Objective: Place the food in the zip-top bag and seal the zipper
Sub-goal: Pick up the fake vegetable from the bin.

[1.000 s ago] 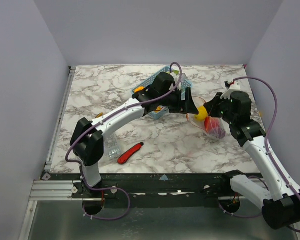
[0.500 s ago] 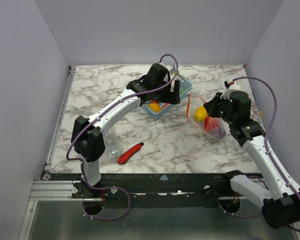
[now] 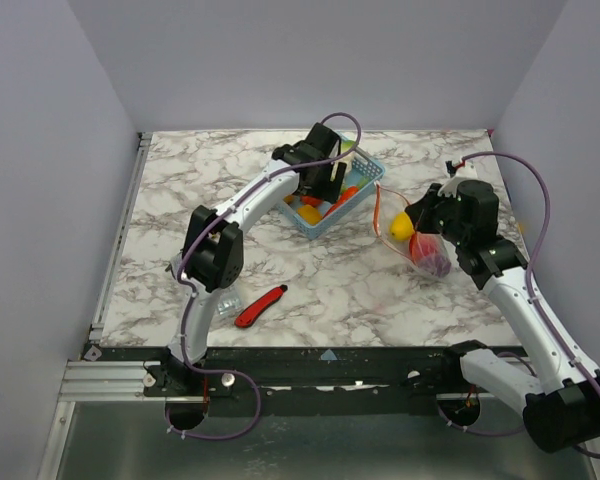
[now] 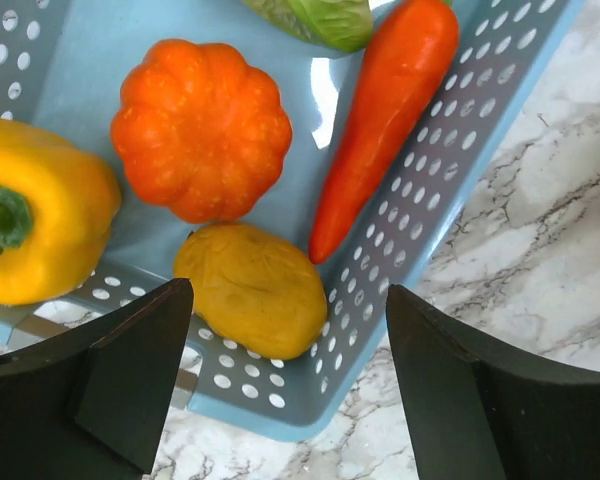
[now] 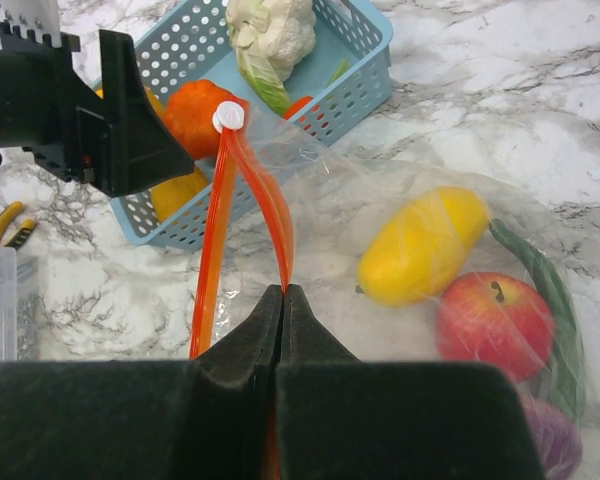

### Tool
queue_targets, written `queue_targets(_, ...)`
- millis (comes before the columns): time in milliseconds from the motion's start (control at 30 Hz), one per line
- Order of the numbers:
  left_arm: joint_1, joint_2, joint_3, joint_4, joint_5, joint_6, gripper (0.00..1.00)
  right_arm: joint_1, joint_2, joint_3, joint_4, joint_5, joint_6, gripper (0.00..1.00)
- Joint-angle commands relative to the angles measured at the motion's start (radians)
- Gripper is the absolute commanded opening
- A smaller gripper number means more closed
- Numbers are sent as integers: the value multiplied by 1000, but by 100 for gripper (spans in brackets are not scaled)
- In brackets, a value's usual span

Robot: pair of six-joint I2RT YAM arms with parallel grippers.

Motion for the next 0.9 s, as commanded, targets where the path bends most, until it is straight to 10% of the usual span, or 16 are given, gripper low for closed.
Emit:
queue_targets(0,8,71,93,-63,-24,34,80,1,12,4,20,1,8,0)
queue_targets(667,17,143,9,-115,-65,48,71,2,1,-2,16,0,10,0)
queue_targets(867,18,113,-24,-104,-65,46,48,2,-7,-6,12,0,11,0)
